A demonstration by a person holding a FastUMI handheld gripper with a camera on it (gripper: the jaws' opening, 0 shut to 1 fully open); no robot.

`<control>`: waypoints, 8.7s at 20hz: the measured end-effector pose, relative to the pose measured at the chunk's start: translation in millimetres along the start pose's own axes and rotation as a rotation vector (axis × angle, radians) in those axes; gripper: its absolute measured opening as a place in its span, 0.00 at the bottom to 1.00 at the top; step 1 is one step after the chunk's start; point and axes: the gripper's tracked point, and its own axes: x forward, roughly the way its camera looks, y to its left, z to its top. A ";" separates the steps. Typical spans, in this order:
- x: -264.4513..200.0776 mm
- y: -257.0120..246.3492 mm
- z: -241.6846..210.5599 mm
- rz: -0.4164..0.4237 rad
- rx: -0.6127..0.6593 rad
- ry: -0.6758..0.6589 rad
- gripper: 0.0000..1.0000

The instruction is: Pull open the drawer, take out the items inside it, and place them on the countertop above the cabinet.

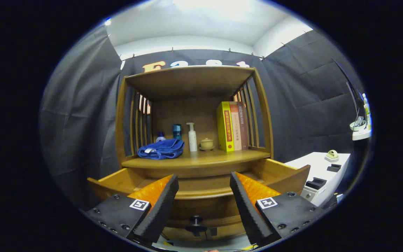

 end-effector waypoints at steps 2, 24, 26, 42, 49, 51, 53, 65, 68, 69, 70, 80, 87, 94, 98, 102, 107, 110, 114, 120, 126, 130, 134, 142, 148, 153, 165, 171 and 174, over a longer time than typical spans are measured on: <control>19.5 -6.3 28.2 -0.006 0.009 -0.008 0.97; 96.7 62.5 -208.6 0.188 -0.286 1.114 0.99; 90.6 62.1 -222.8 0.168 -0.282 1.164 0.99; 80.4 92.7 -235.0 0.175 -0.184 1.360 0.72; 105.5 117.6 -178.9 0.165 -0.190 1.273 0.46; 114.3 129.4 -149.4 0.178 -0.179 1.237 0.46; 123.2 143.3 -115.1 0.191 -0.164 1.190 0.46; 140.2 161.3 -11.7 0.245 -0.075 0.989 0.46; 168.2 165.4 19.7 0.227 -0.015 0.929 0.46; 180.2 163.2 27.8 0.212 -0.010 0.909 0.46; 193.3 159.2 34.2 0.189 -0.011 0.890 0.46; 290.4 159.5 21.8 0.098 0.038 0.838 0.46; 313.3 162.5 -9.8 0.069 0.016 0.924 0.46; 321.0 158.7 -30.5 0.037 0.008 0.983 0.46; 321.2 162.2 -46.1 0.037 0.032 1.005 0.48; 326.6 160.2 -47.6 0.028 0.039 0.989 0.51; 323.0 164.7 -46.3 0.037 0.034 0.990 0.62; 317.1 167.5 -45.8 0.040 0.036 0.999 0.81; 311.0 168.4 -42.0 0.053 0.034 0.997 1.00; 309.4 162.6 4.1 0.044 0.029 0.855 0.99; 279.1 172.2 77.0 0.118 0.089 0.640 0.99; 242.4 161.0 127.4 0.151 0.059 0.460 0.99; 192.1 158.4 165.5 0.171 0.048 0.282 0.99; 91.3 146.0 180.4 0.117 -0.036 0.042 0.99; 31.9 165.4 155.1 0.150 -0.062 0.019 0.99; 8.9 156.5 151.3 0.122 -0.082 -0.049 0.99; 9.1 131.3 75.8 0.065 0.022 0.011 1.00; -4.9 143.8 40.8 0.094 -0.010 -0.004 0.99; -3.8 143.0 17.8 0.098 -0.017 0.016 0.99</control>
